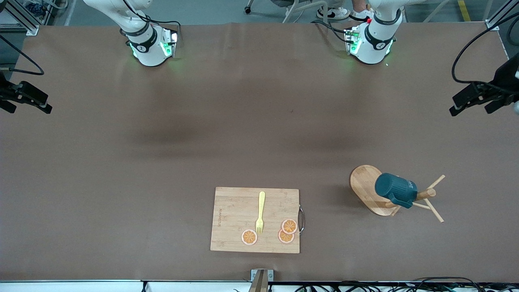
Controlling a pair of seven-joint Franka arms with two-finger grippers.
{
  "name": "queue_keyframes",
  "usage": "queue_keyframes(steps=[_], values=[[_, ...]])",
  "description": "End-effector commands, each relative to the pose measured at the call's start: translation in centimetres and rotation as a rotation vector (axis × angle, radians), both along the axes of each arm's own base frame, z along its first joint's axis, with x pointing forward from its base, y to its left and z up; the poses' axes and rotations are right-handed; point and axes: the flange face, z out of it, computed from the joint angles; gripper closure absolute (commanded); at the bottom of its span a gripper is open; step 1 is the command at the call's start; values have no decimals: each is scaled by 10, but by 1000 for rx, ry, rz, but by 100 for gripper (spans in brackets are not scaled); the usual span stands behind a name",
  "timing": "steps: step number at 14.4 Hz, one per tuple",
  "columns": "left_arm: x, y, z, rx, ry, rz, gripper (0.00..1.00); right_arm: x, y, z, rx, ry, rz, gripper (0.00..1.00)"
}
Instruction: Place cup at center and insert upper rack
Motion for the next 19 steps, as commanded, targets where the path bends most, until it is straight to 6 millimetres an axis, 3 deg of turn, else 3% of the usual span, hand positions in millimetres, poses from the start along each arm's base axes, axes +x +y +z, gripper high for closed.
queue_keyframes(steps=[1, 8, 12, 19], values=[[-10, -5, 4, 7, 1, -31, 0, -7, -1, 4, -15, -12, 4, 0], [-14, -6, 20, -13, -31, -42, 0, -7, -1, 5, -15, -14, 4, 0], [4, -9, 28, -12, -55, -38, 0, -7, -1, 5, -15, -14, 4, 0], [21, -5, 12, -2, -47, -38, 0, -7, -1, 5, -15, -14, 4, 0]])
